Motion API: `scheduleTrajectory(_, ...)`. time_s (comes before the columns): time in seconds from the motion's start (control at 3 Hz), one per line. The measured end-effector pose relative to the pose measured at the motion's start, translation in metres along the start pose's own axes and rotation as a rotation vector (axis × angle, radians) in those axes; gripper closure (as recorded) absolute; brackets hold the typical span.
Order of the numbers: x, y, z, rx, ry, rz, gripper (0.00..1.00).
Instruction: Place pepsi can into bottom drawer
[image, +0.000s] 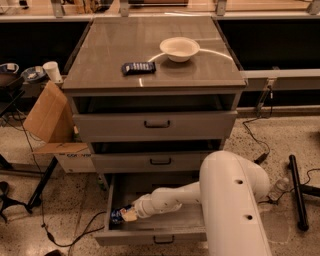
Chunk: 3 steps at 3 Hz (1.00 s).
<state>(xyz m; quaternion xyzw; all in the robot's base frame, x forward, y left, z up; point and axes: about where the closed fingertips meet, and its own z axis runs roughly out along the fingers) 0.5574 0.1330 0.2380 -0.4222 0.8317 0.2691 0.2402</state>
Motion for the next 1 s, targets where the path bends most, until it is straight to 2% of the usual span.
scheduleTrajectory(0.33, 0.0001, -0.0019, -0.0038, 0.006, -0.014, 0.01, 0.13)
scheduleTrajectory(0.67, 0.0002, -0.0017, -0.0036, 0.006, -0.014, 0.01, 0.0)
scheduleTrajectory(1.0, 0.0002, -0.0017, -0.0036, 0.006, -0.014, 0.01, 0.0)
